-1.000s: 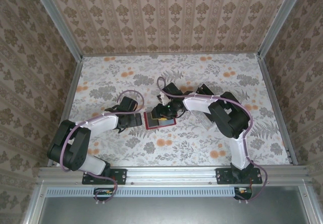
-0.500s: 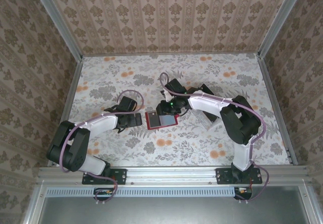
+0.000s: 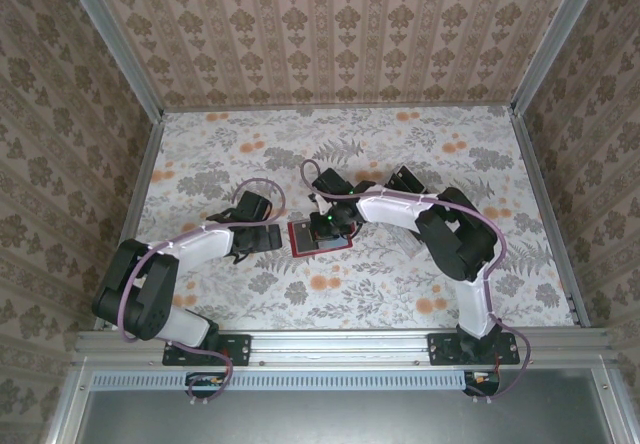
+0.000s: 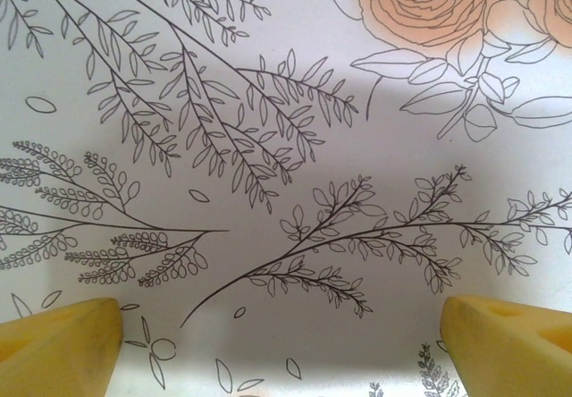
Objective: Put the credit cards into the card holder
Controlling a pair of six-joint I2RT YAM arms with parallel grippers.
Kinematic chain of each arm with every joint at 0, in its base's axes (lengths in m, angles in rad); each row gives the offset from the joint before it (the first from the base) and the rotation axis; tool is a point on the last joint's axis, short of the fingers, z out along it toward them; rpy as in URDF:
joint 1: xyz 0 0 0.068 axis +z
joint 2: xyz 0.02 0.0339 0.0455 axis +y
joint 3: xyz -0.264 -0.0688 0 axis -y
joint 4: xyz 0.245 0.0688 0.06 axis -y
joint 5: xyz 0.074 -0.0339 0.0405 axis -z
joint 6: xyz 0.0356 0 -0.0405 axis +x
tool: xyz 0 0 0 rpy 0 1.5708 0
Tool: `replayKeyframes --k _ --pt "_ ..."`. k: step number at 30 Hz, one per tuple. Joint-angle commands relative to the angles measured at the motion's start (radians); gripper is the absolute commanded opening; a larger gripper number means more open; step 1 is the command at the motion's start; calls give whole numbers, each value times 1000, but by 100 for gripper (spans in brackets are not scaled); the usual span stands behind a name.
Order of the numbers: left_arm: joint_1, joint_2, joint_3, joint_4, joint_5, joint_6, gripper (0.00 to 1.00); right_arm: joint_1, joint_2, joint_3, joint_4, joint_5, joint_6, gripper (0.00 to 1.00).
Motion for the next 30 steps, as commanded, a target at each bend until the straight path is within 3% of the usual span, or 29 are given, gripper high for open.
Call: replayKeyframes --k 1,16,30 --pt "-21 34 25 44 87 20 100 -6 9 2 -39 58 -23 2" --pt "-60 107 82 54 86 11 100 -6 -10 -29 -23 71 -27 0" --pt "-74 156 93 72 91 8 100 -2 25 -49 94 -65 63 0"
